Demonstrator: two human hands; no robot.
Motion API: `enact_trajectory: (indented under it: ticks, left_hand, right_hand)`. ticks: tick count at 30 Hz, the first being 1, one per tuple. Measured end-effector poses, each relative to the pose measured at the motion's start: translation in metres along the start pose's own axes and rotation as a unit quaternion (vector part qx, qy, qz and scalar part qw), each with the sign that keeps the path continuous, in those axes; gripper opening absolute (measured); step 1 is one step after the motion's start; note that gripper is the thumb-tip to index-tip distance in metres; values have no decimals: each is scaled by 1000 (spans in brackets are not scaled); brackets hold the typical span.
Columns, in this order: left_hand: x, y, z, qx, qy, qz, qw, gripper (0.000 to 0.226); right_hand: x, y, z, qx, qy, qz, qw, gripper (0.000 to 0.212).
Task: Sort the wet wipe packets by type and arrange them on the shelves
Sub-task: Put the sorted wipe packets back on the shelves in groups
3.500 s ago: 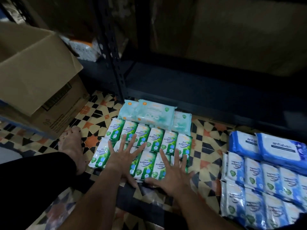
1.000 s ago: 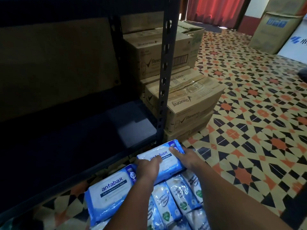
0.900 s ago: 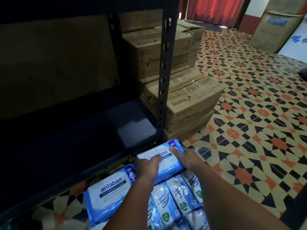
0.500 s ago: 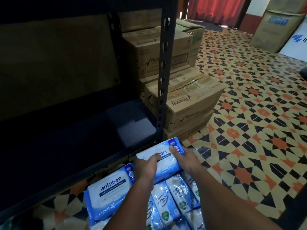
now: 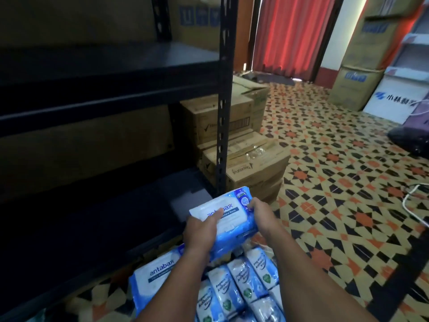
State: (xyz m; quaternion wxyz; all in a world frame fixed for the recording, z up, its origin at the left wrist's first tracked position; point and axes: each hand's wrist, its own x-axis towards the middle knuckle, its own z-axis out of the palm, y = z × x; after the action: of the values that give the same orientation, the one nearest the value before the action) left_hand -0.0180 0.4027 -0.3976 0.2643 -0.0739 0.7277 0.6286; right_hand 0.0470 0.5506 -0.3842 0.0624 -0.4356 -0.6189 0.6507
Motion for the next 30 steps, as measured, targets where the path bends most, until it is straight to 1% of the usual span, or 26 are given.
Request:
enact_trajectory:
  ticks: [2,4,7,8,10,11,14,15,17,19,22,24,28,30]
  left_hand:
    - [-14,27,-11,12,-10,18,1000,76]
    - [-30,59,-25,13,-23,44,999,85]
    - [-47,107,-45,45,-36,102,993,96]
    - [-57,128,-52,55,-40,120,990,99]
    - [-86,171,-71,65,-46,135,988,106]
    - [-106,193,-81,57,-55,148,986,102]
    - [-156,250,-107,40,-78,175,981,78]
    - [-166,263,-111,38,-86,176,980,71]
    - [-186,288,-123,32,-104,177,978,57]
    - [-196,311,-137,21,-107,189,976,44]
    - [-205,343,-157,8,-104,206,973,37]
    - [-204,361,-166,3,-96,216,972,36]
    - [-190,387,-179,-16,-74,214,974,39]
    - [-183,392,-182,-27,-65,203,977,36]
  right_hand:
    - [-25,-25,-3,-31,22,-42,998,37]
    - [-60,-57,-3,-57,33,-82,994,32]
    - [-103,-101,-6,-57,27,-149,987,17]
    - [-114,-114,-7,-47,23,-172,984,16]
    - [-137,-140,-9,2,13,-199,980,33]
    - [-152,-154,-9,21,14,-213,977,37]
    - [-191,-195,-8,37,12,-257,966,29]
    - [-198,-206,-8,36,17,-273,961,30]
    - [-216,-230,-4,40,36,-318,947,38]
    - [-231,-256,2,33,58,-352,933,44]
    - [-246,-293,16,-9,91,-406,909,39]
    - [-247,-312,27,-9,96,-426,899,39]
    - [-236,-338,55,-13,96,-428,899,44]
    - [-229,-340,65,-20,75,-415,906,52]
